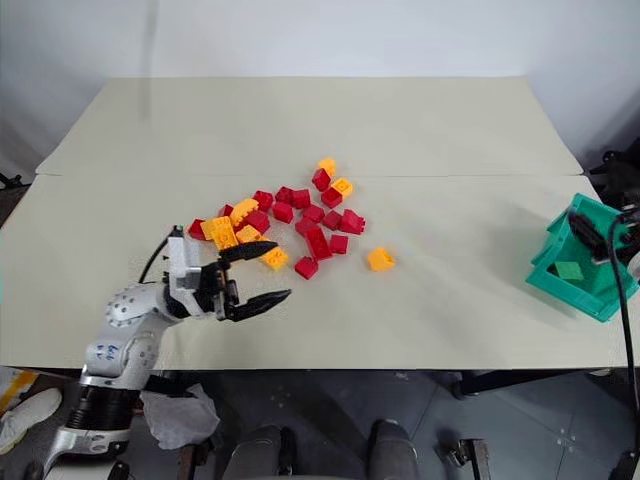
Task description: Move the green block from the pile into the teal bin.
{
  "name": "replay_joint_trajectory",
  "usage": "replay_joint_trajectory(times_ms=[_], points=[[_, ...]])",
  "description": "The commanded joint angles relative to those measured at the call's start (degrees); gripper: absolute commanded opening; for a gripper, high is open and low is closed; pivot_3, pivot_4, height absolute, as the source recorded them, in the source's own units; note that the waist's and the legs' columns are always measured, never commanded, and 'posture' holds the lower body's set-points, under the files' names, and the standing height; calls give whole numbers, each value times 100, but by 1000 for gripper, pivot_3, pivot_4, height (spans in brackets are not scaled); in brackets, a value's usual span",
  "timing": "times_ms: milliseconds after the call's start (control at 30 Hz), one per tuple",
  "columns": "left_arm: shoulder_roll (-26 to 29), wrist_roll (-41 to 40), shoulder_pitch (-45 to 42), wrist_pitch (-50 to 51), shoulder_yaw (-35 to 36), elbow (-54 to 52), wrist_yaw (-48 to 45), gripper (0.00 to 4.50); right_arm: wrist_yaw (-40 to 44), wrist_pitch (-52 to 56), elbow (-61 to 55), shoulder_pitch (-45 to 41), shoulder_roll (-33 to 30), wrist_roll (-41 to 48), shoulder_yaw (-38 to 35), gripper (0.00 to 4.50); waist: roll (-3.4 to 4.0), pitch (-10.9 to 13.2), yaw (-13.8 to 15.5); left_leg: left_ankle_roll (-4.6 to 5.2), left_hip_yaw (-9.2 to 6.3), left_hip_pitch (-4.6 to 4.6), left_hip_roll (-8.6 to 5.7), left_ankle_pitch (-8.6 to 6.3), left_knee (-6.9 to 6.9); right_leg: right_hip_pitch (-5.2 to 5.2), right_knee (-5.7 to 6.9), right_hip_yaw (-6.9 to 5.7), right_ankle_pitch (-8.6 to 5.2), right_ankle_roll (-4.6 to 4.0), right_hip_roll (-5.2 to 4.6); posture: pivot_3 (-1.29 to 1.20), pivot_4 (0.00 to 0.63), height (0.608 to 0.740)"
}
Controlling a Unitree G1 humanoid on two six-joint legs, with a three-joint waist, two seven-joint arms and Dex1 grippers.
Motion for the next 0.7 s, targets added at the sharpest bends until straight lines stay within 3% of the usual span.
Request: replay_joint_trajectory(times_ms=[33,167,300,433,567,700], points=[[304,42,133,-193,372,119,-76,4500,773,-10,-1166,391,314,1026,-7,4467,-3,1,6,0,0,0,0,0,1,1,0,0,0,0,0,0,150,740],[649,247,401,-307,592,278,2,4500,1510,157,-2157,1032,555,1661,559,4467,-5,0,22,5,-3,-2,0,-3,5,5,0,-1,2,2,0,0,150,740],[896,450,652,-503,624,268,-86,4500,2035,-328,-2450,1373,527,1352,1176,4467,-6,1,51,12,-3,-5,0,-8,12,7,-4,-1,2,1,0,0,150,740],[1067,429,1151,-542,999,84,99,4500,2350,-733,-2279,1620,758,1189,1674,4467,-9,1,33,14,-5,-4,1,-11,12,7,0,-2,3,1,0,0,150,740],[1131,532,1646,-587,1333,-307,446,4500,2524,-1515,-1360,2002,941,850,1548,4467,-16,-1,26,15,-4,-3,1,-12,14,9,-2,-2,3,1,0,0,150,740],[1194,399,1819,-464,1431,-479,448,4500,2433,-1809,-1164,1937,1045,823,1592,4467,-11,2,29,16,-3,-3,1,-12,22,9,-3,-1,4,1,0,0,150,740]])
